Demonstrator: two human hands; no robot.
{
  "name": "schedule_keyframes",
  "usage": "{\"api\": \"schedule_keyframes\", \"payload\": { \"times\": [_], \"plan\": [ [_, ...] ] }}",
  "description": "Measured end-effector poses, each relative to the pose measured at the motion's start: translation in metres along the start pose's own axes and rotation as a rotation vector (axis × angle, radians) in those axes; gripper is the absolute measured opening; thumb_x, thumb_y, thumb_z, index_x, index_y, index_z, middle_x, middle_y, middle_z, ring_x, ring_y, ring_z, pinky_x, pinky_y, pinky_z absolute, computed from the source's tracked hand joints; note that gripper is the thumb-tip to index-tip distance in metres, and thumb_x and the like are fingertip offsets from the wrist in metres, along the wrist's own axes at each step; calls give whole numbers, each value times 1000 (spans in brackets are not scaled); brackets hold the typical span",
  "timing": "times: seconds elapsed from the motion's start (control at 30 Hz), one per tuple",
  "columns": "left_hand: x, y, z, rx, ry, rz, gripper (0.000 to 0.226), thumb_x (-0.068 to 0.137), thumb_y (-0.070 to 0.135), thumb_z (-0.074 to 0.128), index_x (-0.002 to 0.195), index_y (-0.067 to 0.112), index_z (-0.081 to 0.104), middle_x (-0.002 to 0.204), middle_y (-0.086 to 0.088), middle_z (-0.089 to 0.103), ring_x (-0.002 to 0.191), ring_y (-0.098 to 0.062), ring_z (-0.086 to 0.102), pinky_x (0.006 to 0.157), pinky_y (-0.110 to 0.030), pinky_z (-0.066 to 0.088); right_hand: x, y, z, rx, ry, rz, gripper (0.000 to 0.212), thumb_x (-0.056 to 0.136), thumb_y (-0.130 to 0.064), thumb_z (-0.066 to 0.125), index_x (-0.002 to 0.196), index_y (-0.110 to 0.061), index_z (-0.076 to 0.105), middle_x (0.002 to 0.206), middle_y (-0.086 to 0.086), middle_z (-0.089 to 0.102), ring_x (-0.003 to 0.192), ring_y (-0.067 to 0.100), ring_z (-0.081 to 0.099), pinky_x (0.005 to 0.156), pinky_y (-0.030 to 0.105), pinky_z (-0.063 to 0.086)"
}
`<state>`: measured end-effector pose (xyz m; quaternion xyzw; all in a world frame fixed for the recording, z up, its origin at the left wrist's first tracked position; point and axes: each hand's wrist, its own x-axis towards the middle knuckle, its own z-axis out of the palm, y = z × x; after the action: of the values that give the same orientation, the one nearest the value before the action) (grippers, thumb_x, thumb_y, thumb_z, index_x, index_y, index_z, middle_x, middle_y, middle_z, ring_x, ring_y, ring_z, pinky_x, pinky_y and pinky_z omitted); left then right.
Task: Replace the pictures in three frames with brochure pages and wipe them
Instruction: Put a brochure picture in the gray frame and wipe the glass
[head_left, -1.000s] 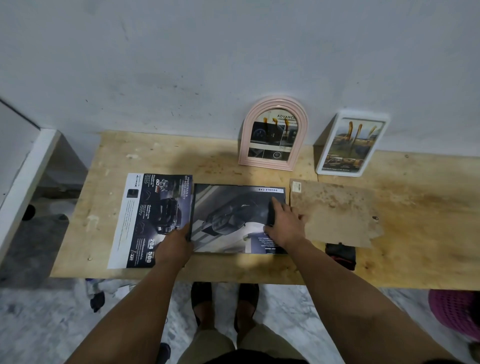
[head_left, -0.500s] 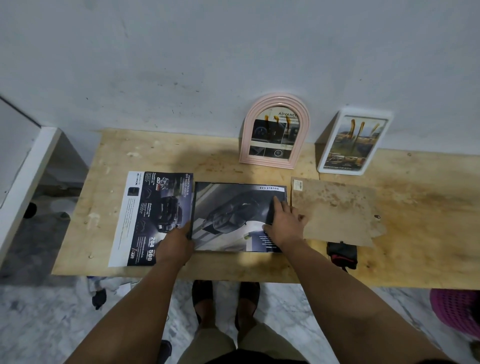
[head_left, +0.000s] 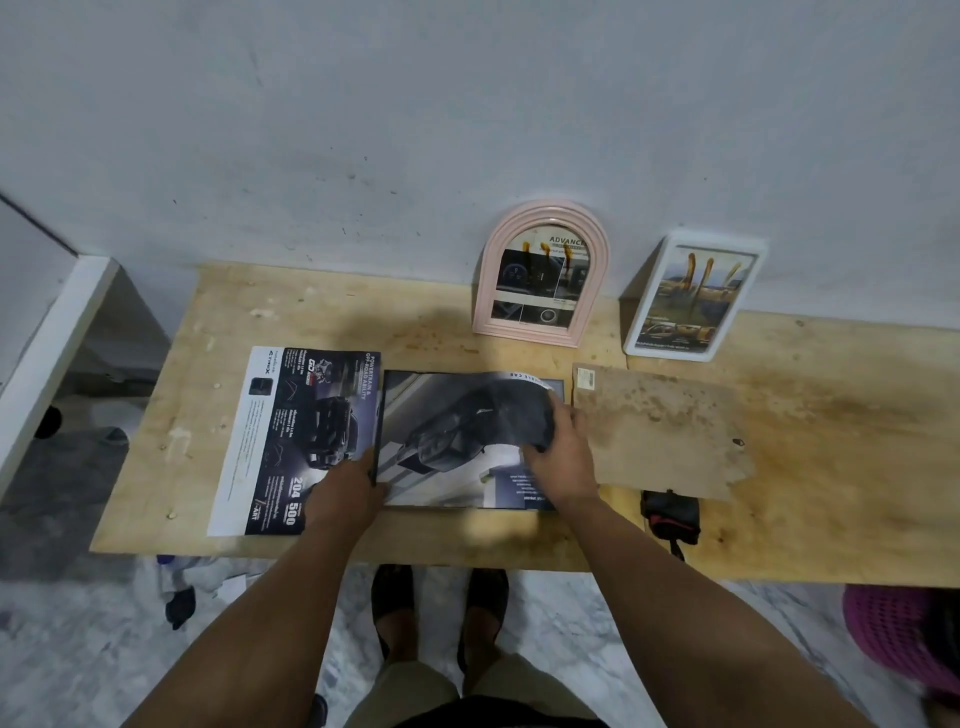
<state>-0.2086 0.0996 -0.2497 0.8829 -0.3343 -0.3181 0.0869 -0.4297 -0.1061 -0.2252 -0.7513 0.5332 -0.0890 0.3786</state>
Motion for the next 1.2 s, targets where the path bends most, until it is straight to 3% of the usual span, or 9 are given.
{"api": "schedule_keyframes", "payload": {
  "times": [0.1, 0.27, 0.37, 0.5, 0.63, 0.73, 0.83, 1.03, 1.2],
  "plan": [
    [-4, 3, -1, 13, 31, 24, 40, 93, 30, 63, 131, 22, 52, 106, -11, 65, 97, -29, 64, 78, -40, 51, 2, -6, -17, 371, 111, 217, 79, 83, -1, 77, 150, -23, 42, 132, -1, 56, 115, 18, 60, 100, 32, 52],
    [-13, 10, -5, -5, 38, 91, 32, 93, 25, 62, 121, 14, 54, 97, -5, 62, 84, -20, 61, 69, -31, 48, 4, -13, -45, 543, -20, 357, 28, 95, 1, 65, 107, -23, 67, 112, 11, 74, 88, 20, 72, 69, 29, 61],
    [-18, 14, -12, -37, 60, 80, 31, 92, 33, 62, 118, 15, 56, 89, 2, 55, 76, -16, 56, 62, -28, 44, 7, -23, -61, 604, -40, 349, 29, 98, 3, 55, 115, -18, 67, 110, 14, 75, 92, 32, 74, 79, 43, 63],
    [-18, 27, -29, -296, 116, 58, 50, 98, 53, 54, 131, 16, 59, 109, -9, 69, 94, -19, 61, 80, -30, 46, 9, -42, -86, 646, -61, 320, 29, 100, 0, 52, 115, -20, 68, 98, 15, 77, 71, 29, 76, 56, 32, 59],
    [-15, 42, -53, -550, 55, -35, 60, 99, 57, 50, 143, 17, 51, 132, -13, 62, 117, -29, 60, 97, -39, 44, 17, -61, -103, 672, -68, 275, 30, 98, 3, 52, 113, -18, 69, 97, 18, 77, 71, 31, 76, 58, 33, 59],
    [-12, 46, -72, -700, 12, -81, 43, 100, 49, 53, 123, 15, 65, 118, -12, 68, 114, -34, 64, 102, -46, 50, 21, -76, -113, 686, -80, 243, 31, 96, 5, 52, 115, -13, 69, 91, 17, 78, 69, 31, 74, 58, 35, 58],
    [-18, 43, -88, -872, -36, -109, 25, 97, 43, 60, 96, 19, 68, 104, -8, 68, 98, -30, 68, 91, -49, 57, 25, -93, -115, 732, -124, 222, 31, 95, 4, 53, 117, -10, 68, 93, 20, 76, 74, 34, 72, 66, 41, 59],
    [-20, 1, -105, -1068, 65, -135, 14, 95, 18, 64, 96, 4, 68, 90, -17, 67, 69, -27, 64, 59, -37, 52, 28, -136, -82, 760, -252, 169, 26, 97, -3, 59, 122, -8, 66, 108, 23, 75, 89, 38, 72, 78, 43, 59],
    [-32, -54, -128, -1220, 281, -296, 27, 92, 13, 67, 97, -14, 61, 97, -35, 63, 81, -36, 63, 69, -50, 52, 23, -176, -35, 519, -477, 212, 27, 96, -18, 65, 121, -9, 67, 107, 18, 72, 86, 30, 65, 66, 37, 53]
  ]
}}
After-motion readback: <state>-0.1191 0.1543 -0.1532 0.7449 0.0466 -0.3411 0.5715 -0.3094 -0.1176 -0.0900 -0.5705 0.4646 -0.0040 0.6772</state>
